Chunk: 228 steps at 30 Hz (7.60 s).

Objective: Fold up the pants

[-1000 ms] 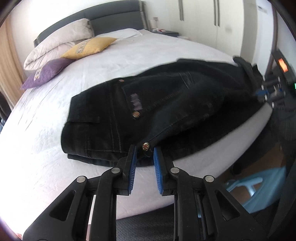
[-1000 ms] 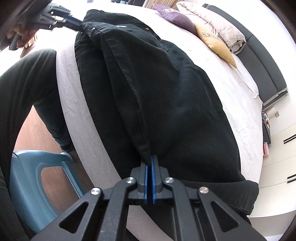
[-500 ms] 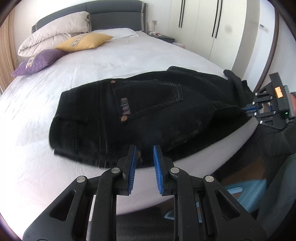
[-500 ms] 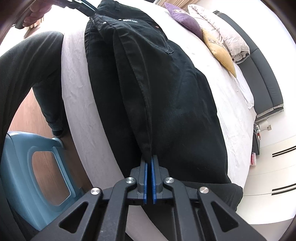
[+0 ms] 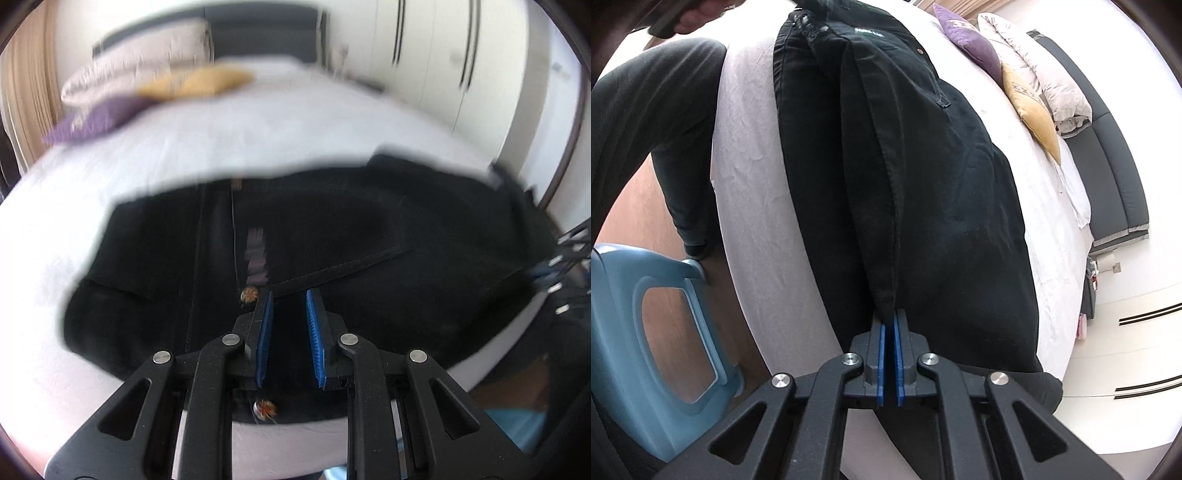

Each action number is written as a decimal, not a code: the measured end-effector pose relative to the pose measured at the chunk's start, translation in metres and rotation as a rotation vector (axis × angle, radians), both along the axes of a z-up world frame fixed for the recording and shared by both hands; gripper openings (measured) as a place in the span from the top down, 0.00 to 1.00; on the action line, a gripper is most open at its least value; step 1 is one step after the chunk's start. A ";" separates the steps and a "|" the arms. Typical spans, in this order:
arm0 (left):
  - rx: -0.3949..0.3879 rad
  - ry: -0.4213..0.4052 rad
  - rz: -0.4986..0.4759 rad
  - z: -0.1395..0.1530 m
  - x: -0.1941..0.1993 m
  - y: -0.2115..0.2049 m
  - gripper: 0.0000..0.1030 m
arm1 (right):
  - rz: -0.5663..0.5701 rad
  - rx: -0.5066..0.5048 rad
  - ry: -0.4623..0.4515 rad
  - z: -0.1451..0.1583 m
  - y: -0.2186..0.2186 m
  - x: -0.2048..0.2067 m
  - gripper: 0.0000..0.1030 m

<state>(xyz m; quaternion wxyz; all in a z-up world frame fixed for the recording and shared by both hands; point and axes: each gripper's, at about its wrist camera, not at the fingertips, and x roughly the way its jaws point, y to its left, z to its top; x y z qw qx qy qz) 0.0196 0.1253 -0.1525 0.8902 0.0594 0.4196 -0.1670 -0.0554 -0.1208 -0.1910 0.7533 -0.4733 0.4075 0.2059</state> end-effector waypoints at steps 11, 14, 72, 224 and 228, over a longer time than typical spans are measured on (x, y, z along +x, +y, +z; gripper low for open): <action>0.044 -0.044 -0.119 -0.014 0.007 0.012 0.83 | -0.024 -0.006 -0.057 -0.008 -0.014 -0.018 0.94; 0.059 -0.040 -0.083 -0.015 0.012 0.024 0.83 | -0.024 0.000 -0.069 -0.005 -0.015 -0.020 0.94; -0.001 0.026 -0.238 -0.014 -0.023 -0.117 0.83 | -1.424 1.298 0.357 0.022 -0.375 0.163 0.24; 0.108 -0.087 0.173 0.025 0.084 -0.006 0.79 | -1.215 1.732 0.059 -0.022 -0.285 0.069 0.21; 0.185 0.006 0.073 -0.006 0.079 -0.056 0.79 | -1.379 1.790 0.144 -0.053 -0.326 0.025 0.71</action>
